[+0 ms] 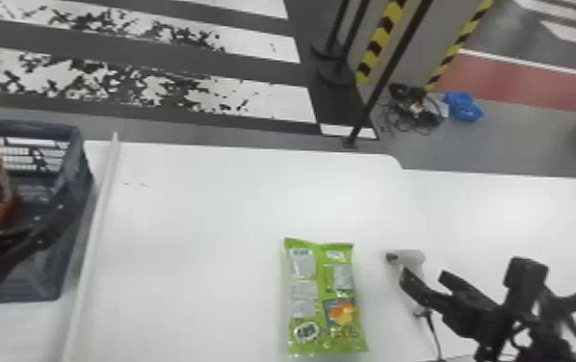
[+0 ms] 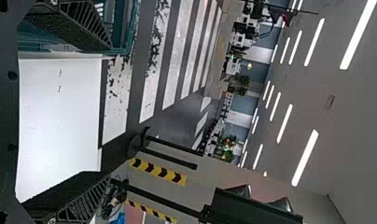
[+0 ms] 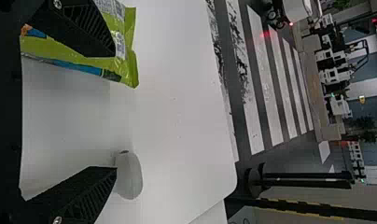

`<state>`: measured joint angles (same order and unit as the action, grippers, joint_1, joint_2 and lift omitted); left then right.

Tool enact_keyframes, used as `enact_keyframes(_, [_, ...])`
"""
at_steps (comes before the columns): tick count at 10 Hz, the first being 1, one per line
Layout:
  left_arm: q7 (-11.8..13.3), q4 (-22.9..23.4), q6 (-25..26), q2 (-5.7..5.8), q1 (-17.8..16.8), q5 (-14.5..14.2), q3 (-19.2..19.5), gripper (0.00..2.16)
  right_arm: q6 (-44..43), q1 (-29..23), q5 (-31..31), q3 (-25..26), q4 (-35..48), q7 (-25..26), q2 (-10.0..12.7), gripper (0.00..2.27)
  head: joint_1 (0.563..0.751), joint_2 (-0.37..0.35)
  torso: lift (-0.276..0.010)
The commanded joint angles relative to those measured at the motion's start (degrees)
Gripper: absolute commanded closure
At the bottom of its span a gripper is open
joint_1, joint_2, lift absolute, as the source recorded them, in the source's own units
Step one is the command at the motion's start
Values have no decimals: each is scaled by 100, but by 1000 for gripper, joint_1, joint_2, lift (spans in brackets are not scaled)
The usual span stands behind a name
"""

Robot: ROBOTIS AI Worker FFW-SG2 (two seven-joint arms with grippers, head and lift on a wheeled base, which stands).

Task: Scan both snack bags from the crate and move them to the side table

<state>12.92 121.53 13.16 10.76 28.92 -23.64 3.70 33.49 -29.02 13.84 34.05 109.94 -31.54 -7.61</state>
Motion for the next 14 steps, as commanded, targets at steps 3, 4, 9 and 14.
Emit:
enact_keyframes(3, [0,11,-1,5,52,34,-27,36,-575,248,-57,128,-1097,-159,-504,53,695,-350,-29])
enact_keyframes(4, [0,29,-1,5,79,34,-27,36,-751,362,-74,128,-1379,-300,-592,53,695,-350,-29])
enact_keyframes(9, [0,64,-1,-4,140,140,-36,36,-909,977,-267,-224,-2512,-616,-1040,43,695,-350,-29])
enact_keyframes(14, [0,108,-1,-13,193,140,8,36,-909,1566,-575,-540,-3488,-845,-1269,53,695,-350,-29])
